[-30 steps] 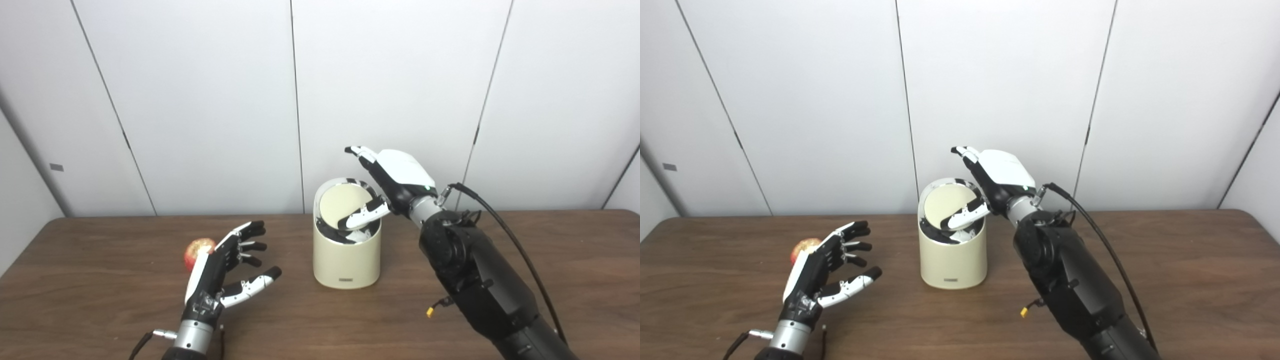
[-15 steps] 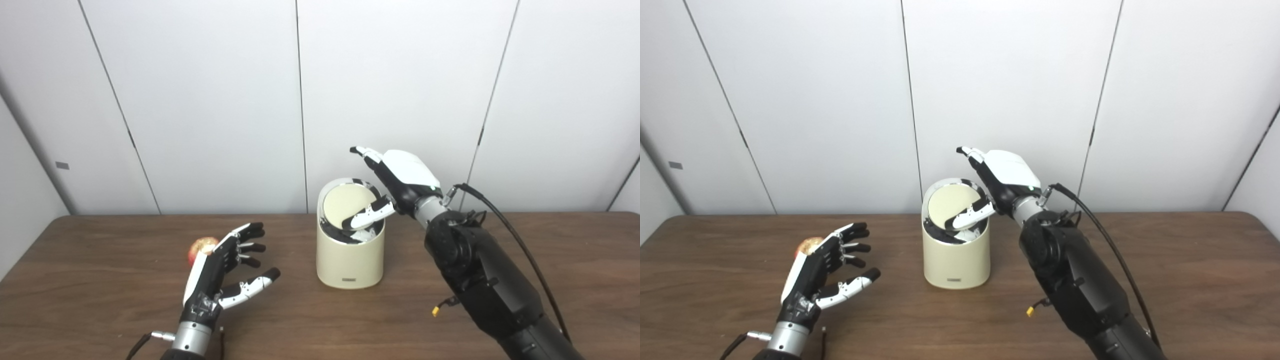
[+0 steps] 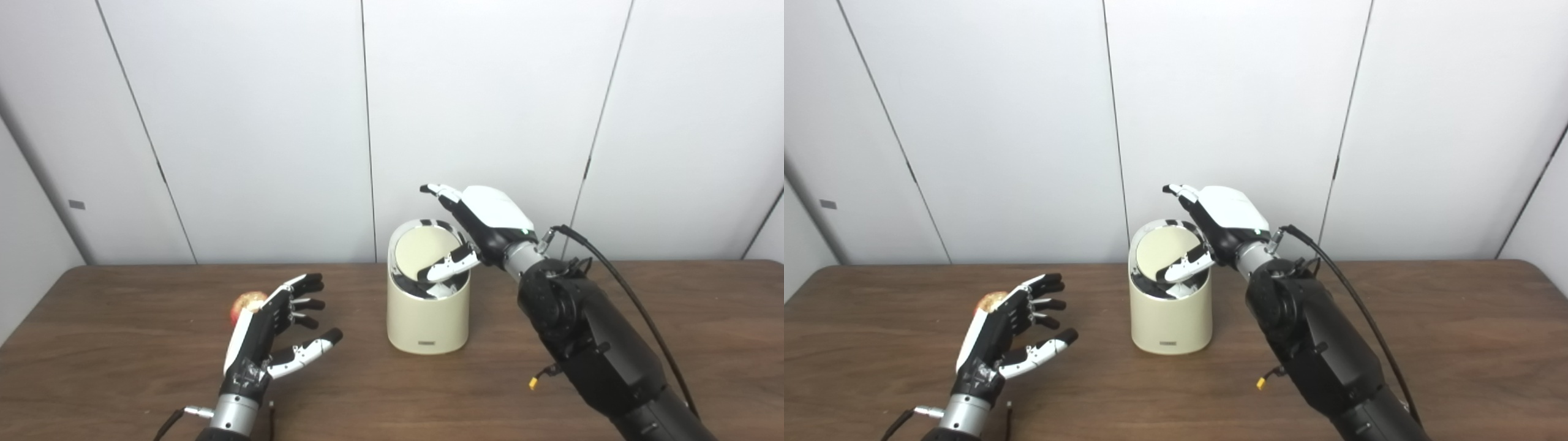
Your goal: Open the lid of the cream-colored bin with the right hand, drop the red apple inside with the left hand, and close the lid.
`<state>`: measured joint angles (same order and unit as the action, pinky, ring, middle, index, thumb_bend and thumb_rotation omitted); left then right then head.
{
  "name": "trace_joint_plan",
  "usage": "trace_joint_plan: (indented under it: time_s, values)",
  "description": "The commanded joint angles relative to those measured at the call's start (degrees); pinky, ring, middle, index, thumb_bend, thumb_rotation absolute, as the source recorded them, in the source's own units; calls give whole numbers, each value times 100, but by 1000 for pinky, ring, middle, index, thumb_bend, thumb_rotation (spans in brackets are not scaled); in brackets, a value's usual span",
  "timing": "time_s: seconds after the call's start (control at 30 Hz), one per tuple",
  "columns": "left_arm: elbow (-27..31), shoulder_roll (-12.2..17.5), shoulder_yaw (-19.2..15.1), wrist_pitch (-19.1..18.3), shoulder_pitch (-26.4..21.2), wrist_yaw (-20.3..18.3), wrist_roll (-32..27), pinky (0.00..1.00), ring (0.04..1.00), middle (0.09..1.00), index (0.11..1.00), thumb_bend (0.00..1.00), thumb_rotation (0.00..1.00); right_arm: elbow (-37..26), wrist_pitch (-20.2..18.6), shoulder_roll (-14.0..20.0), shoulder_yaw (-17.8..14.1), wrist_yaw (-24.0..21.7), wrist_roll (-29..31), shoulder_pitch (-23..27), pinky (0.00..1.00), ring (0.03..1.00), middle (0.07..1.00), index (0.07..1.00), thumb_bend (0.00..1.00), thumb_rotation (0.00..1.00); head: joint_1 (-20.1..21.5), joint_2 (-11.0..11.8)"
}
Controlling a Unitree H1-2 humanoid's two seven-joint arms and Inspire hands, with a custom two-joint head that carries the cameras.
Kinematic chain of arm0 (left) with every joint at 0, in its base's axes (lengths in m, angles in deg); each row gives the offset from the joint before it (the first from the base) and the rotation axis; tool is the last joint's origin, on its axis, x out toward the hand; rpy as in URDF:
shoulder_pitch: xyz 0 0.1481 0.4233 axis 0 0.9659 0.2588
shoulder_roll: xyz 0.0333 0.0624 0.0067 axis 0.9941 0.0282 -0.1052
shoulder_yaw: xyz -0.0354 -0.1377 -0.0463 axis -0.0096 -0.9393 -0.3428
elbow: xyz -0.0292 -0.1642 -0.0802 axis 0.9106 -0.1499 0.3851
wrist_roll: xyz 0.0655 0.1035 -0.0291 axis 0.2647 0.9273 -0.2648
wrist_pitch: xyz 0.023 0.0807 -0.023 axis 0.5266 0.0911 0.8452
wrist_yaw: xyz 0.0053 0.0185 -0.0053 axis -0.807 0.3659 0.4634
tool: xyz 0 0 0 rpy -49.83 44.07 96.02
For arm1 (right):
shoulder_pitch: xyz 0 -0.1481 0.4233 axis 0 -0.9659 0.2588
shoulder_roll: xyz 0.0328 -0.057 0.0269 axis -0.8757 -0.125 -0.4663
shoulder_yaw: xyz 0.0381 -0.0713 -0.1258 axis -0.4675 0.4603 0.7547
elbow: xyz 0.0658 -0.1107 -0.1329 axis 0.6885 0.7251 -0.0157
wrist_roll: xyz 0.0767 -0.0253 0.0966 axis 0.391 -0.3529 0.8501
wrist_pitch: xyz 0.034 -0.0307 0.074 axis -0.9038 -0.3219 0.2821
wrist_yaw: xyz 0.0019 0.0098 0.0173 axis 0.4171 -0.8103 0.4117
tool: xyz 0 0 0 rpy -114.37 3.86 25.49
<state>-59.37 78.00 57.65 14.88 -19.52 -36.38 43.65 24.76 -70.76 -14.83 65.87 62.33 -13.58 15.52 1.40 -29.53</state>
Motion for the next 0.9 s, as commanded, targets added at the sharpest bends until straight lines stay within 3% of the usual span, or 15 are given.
trace_joint_plan:
  time_s: [0.0,0.17,0.43,0.73,0.87]
  values:
    - [159,79,-18,153,-169,10,-64,579,703,800,815,663,139,-81,-92,155,-16,-105,-108,-34,717,853,933,918,874,247,13,-3]
    - [123,93,-4,161,-185,6,-22,590,709,801,816,663,140,-404,51,116,-139,22,-52,-4,700,839,921,914,859,256,22,19]
    - [79,89,25,180,-203,28,35,602,706,805,817,665,154,-993,-49,76,-305,-79,-83,-19,674,837,912,914,835,285,23,68]
    - [139,45,30,125,-200,44,35,594,700,801,807,676,155,-1026,367,80,-669,430,82,-281,658,827,885,874,828,218,2,60]
    - [144,51,31,104,-205,25,21,588,701,804,809,668,146,-1245,207,-15,-917,553,100,-485,629,806,876,865,792,230,-32,62]
